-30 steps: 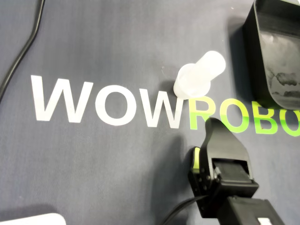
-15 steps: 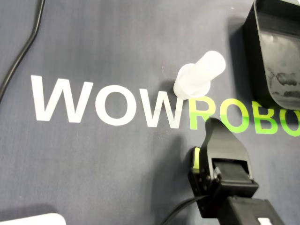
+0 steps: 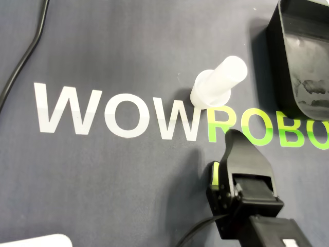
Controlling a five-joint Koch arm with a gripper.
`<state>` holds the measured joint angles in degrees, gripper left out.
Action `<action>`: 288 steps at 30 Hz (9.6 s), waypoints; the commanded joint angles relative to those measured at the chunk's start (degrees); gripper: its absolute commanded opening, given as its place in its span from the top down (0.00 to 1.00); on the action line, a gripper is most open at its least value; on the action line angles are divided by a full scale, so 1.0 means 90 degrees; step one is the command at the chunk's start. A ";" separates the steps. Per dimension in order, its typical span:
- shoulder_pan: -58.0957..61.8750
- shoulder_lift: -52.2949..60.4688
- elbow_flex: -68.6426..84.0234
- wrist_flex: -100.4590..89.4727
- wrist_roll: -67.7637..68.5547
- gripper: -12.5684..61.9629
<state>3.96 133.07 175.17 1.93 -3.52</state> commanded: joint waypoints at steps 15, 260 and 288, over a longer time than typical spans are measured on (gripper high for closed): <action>0.0000 0.0488 0.0254 0.0020 0.0020 0.38; 0.2793 -0.5869 -1.0498 0.1162 0.1191 0.79; 0.3320 -0.8105 -1.1602 -0.0020 0.6992 0.78</action>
<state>34.37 57.66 75.85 6.86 60.29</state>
